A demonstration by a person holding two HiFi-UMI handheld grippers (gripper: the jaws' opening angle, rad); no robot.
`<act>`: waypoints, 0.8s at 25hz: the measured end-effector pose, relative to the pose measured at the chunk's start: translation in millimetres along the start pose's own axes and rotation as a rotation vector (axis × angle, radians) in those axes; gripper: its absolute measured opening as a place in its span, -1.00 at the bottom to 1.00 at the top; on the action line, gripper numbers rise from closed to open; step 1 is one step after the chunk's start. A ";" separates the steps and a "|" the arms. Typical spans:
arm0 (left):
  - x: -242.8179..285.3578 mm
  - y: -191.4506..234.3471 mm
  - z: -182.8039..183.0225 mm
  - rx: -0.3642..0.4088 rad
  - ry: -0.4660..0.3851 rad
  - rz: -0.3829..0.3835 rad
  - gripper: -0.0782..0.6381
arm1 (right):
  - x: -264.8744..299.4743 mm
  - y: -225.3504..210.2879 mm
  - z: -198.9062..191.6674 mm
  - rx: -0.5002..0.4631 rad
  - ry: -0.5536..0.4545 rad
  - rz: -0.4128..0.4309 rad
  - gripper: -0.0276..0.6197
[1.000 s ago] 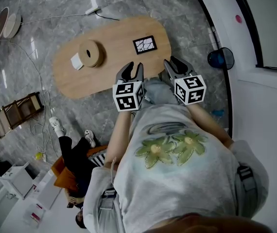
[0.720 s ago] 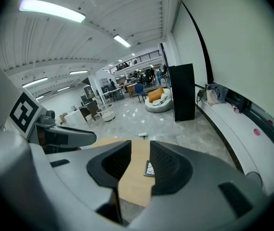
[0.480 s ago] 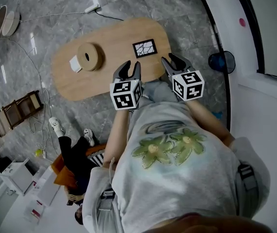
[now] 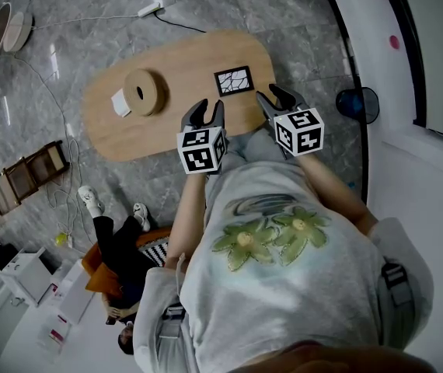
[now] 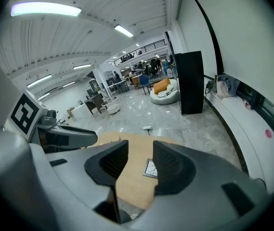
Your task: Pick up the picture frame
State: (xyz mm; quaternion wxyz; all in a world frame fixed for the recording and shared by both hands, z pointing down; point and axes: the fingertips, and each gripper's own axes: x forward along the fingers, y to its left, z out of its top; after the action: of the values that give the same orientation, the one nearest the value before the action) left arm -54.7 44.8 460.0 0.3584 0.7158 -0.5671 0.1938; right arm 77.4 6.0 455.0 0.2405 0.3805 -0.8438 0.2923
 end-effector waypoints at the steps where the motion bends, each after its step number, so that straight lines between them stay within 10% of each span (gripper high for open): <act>1: 3.5 1.5 -0.8 0.000 0.005 0.003 -0.39 | 3.7 -2.8 -1.1 0.000 0.007 0.001 -0.46; 20: 77.7 22.6 -30.5 0.034 0.125 0.021 -0.29 | 67.9 -30.8 -39.9 0.026 0.161 0.083 -0.43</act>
State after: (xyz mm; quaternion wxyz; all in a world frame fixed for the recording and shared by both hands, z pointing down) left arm -50.4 12.5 540.1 0.3789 0.7022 -0.5478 0.2514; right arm 68.4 -17.7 535.7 0.2904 0.3235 -0.8328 0.3428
